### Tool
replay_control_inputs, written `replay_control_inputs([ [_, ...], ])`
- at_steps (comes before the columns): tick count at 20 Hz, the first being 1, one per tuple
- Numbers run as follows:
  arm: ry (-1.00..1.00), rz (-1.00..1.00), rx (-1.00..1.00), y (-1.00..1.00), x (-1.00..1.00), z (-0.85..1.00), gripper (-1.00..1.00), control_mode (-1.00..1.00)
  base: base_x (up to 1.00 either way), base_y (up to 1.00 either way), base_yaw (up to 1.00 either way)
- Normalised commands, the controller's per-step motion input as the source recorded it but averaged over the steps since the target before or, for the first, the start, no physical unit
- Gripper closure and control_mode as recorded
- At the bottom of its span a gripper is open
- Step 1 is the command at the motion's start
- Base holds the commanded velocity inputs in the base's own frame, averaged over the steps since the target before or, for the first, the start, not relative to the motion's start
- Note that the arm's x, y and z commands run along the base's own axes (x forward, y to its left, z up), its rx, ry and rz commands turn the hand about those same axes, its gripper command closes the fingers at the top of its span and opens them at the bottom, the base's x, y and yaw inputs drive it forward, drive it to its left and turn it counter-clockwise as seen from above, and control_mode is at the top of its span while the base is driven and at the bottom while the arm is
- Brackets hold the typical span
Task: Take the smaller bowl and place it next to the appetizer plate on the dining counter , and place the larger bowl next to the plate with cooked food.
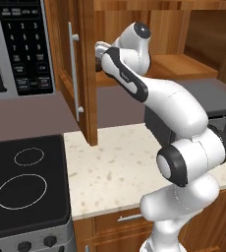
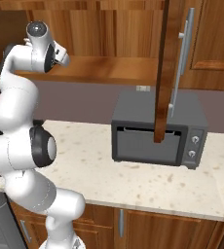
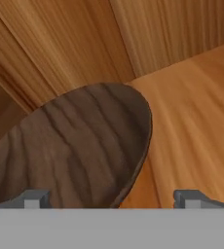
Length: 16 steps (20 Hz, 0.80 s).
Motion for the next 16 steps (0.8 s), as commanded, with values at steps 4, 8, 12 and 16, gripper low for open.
replay_control_inputs([
  [4,0.00,0.00,-0.05,0.16,0.45,-0.04,-1.00,-1.00,0.00,0.00,0.00],
  [8,0.03,-0.02,-0.07,0.20,0.17,-0.19,1.00,-1.00,0.00,0.00,0.00],
  [12,0.10,-0.04,-0.06,0.18,0.00,-0.17,1.00,-1.00,0.00,0.00,0.00],
  [16,0.02,-0.10,-0.01,-0.03,-0.20,-0.08,1.00,-1.00,0.00,0.00,0.00],
])
